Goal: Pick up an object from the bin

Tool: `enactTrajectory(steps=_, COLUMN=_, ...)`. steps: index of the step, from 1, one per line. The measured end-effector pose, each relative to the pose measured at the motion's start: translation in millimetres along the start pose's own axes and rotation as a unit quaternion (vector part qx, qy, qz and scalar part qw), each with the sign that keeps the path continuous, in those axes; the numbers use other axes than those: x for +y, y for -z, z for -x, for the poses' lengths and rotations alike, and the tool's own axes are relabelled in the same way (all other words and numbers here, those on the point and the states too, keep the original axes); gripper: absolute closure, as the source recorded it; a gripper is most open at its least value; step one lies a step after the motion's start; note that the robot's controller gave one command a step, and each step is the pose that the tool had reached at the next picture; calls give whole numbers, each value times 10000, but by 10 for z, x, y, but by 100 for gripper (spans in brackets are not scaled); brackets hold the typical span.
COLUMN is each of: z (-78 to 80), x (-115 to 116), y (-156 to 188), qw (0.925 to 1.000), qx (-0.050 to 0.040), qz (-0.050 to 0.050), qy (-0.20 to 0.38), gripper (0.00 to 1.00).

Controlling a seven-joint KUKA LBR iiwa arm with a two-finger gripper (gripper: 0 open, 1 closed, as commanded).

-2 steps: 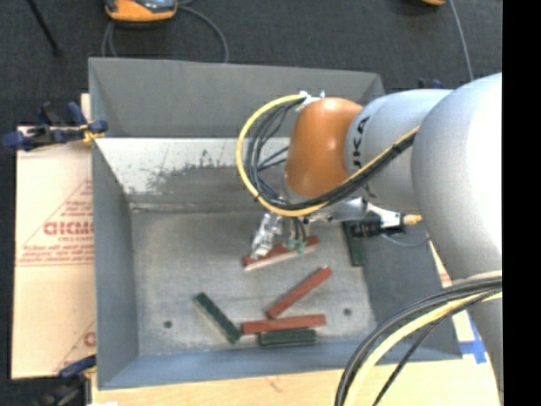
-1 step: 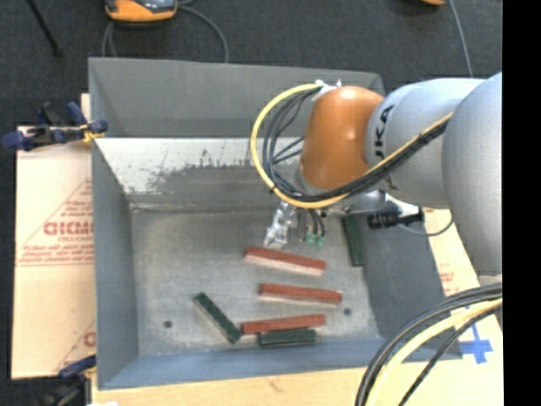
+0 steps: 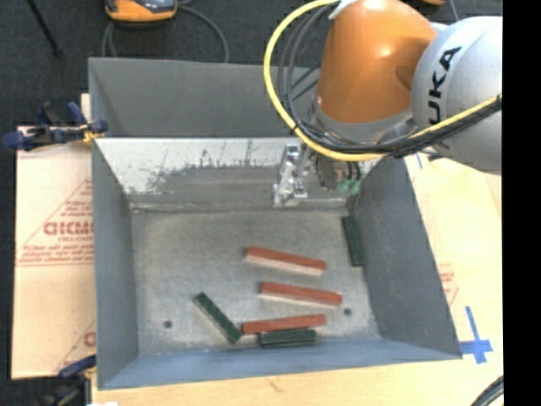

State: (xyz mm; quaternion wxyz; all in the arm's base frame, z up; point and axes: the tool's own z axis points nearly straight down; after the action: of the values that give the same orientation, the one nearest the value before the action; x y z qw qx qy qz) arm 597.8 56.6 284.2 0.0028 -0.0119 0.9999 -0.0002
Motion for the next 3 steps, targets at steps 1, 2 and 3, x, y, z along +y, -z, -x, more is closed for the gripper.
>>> enactTrajectory(steps=1, z=-2, x=0, y=-3, qw=10000, qx=4, qz=0, qy=-1, gripper=100)
enactTrajectory(steps=2, z=-712, x=-32, y=-1247, qw=9980, qx=58, qz=0, qy=-637, gripper=0)
enactTrajectory(steps=3, z=-685, x=-30, y=-1212, qw=9980, qx=20, qz=4, qy=-633, gripper=0)
